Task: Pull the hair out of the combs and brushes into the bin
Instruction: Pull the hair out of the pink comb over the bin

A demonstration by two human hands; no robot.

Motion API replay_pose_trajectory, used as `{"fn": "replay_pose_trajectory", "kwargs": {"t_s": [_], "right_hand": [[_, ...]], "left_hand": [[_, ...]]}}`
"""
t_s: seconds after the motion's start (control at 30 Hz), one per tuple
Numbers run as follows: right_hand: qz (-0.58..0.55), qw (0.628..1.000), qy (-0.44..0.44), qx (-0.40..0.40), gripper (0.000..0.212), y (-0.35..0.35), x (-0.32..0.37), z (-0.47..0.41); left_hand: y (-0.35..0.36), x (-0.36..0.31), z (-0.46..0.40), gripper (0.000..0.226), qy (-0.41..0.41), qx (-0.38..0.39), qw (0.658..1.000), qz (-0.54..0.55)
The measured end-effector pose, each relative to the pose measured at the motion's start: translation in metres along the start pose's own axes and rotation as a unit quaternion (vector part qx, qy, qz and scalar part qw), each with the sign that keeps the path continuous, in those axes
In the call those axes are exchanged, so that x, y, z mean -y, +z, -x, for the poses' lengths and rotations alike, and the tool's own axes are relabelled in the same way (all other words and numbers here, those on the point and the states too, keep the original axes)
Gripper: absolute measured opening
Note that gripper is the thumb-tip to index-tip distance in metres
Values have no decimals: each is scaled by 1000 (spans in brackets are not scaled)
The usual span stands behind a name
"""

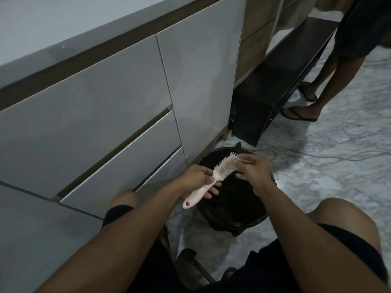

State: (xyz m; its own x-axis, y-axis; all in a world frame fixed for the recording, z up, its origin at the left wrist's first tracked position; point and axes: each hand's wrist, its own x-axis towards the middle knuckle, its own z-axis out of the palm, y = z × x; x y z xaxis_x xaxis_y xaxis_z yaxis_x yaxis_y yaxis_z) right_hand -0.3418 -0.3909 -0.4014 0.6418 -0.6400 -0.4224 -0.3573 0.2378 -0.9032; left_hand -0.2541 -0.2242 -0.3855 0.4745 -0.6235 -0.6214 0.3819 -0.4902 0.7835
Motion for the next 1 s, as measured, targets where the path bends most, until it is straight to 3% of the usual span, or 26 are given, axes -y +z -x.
{"fn": "replay_pose_trajectory", "kwargs": {"t_s": [0.07, 0.2, 0.27, 0.4, 0.57, 0.7, 0.87, 1.0], "right_hand": [[-1, 999, -24, -46, 6, -1, 0, -1], [-26, 996, -19, -84, 5, 0, 1, -3], [-34, 998, -10, -60, 2, 0, 1, -3], [-48, 999, -14, 12, 24, 1, 2, 1], [-26, 998, -25, -46, 14, 0, 6, 4], [-51, 998, 18, -35, 4, 0, 13, 4], [-1, 1000, -23, -19, 19, 6, 38, 7], [62, 995, -73, -19, 18, 14, 71, 9]], "left_hand": [[0, -1, -1, 30, -6, 7, 1000, -5], [1, -6, 0, 31, -19, 2, 1000, -21], [1, -7, 0, 40, -16, -14, 999, -43], [0, -6, 2, 53, -5, -36, 996, -79], [-3, -12, 9, 38, -4, -55, 986, -155], [-8, -21, 14, 31, 35, -75, 965, -250], [-20, -49, 27, 23, 83, -117, 942, -303], [-34, -82, 47, 16, 126, -157, 912, -358]]}}
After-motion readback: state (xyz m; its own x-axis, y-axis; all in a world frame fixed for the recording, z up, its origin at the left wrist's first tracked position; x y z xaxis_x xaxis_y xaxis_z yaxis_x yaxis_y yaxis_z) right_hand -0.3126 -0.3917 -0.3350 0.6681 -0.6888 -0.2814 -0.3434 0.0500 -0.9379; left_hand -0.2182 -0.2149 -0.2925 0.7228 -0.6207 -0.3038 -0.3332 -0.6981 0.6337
